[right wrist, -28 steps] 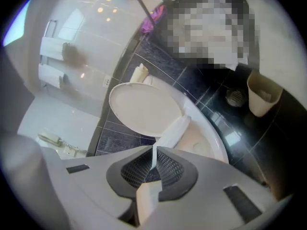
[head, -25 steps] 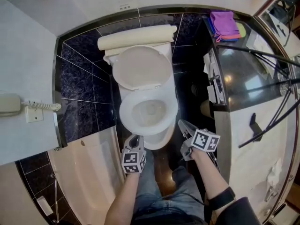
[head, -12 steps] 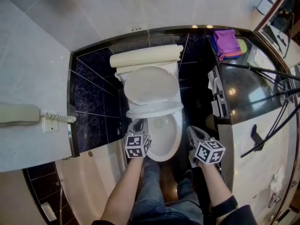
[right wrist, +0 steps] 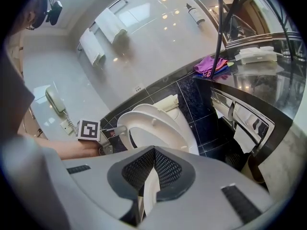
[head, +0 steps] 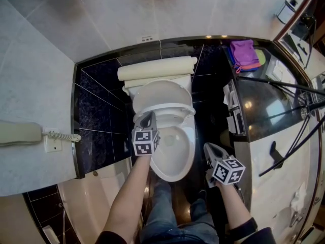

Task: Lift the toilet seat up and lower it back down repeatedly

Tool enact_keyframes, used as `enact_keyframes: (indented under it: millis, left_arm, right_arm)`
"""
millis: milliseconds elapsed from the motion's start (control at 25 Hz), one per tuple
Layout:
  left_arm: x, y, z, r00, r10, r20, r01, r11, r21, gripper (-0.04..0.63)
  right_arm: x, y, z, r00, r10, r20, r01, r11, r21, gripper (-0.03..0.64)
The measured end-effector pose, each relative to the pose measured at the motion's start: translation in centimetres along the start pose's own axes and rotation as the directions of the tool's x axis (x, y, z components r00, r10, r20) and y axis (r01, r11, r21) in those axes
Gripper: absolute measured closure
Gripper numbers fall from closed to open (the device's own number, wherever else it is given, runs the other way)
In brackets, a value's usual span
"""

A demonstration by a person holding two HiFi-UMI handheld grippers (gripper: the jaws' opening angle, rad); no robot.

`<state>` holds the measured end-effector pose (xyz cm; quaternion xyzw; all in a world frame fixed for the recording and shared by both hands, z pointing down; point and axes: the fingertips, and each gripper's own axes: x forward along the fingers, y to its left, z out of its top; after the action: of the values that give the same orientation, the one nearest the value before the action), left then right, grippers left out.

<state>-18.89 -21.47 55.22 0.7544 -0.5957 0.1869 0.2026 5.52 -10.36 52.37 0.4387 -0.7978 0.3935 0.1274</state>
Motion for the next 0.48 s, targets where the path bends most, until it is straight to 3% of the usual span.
enact_keyframes:
  millis: [480]
  left_arm:
    - [2.5, 2.4, 1.6, 1.000, 0.014, -0.001, -0.014, 1.000, 0.024, 0.595]
  right_arm:
    - [1.5, 0.5, 0.3, 1.000, 0.003, 0.004, -0.003, 1.000, 0.004, 0.612]
